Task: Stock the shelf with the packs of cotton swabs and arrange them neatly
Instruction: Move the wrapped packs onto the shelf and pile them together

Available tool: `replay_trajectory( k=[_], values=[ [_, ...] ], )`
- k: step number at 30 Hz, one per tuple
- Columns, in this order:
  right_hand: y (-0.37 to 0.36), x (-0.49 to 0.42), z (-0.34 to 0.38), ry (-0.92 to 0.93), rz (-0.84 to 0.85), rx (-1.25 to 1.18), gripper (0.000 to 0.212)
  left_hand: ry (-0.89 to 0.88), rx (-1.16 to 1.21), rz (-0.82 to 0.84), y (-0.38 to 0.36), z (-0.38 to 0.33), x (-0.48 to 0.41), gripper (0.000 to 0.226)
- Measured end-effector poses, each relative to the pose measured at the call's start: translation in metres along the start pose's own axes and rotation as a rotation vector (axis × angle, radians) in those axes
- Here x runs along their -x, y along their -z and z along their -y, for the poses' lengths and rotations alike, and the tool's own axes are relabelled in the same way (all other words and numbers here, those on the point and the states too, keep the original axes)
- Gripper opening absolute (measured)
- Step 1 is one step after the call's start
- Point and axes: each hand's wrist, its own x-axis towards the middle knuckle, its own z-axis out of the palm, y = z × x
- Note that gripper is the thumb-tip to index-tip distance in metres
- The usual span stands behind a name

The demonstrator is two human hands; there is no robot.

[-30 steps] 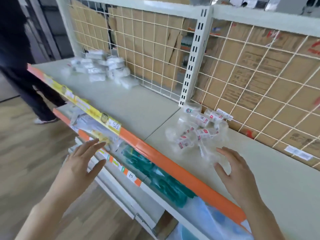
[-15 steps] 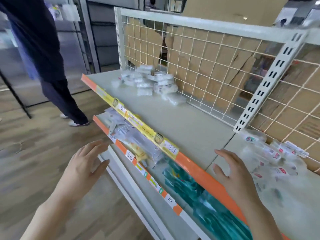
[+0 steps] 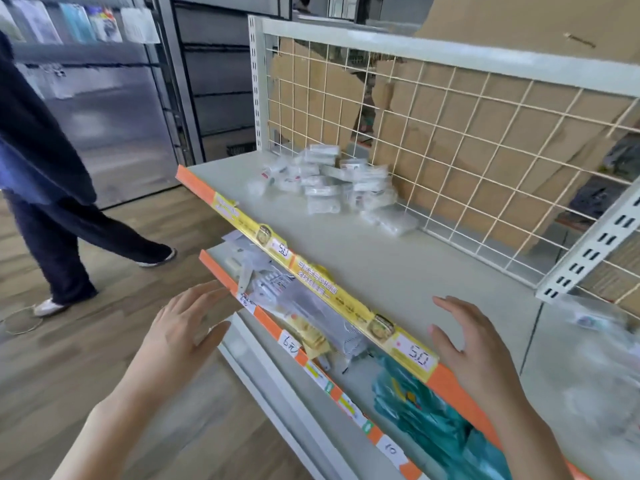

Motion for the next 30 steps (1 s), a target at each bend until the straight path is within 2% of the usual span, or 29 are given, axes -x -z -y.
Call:
replay_trajectory(
  k=[7,18,22,26,30],
  values=[
    [-0.02,-0.051,-0.003,-0.031,-0.01,0.019,0.039,0.041,-0.005,0.12,-0.028,0.035,-0.052,0.056],
    [-0.044,-0.169,-0.027,-0.036,-0.057,0.027,0.04,-0.016,0.054,0.093,-0.075,0.043,-0.193,0.06],
    [-0.062,-0.203,-0.037,-0.052,-0.028,0.045,0.044,-0.096,0.086,0.137,-0.106,0.04,-0.241,0.06],
    [-0.083,-0.23,-0.043,-0.156,0.06,0.077,0.054,-0.19,0.113,0.159,-0.135,0.031,-0.284,0.06],
    [-0.101,-0.252,-0.041,-0.2,0.097,0.116,0.063,-0.339,0.176,0.197,-0.159,0.014,-0.33,0.059]
  ],
)
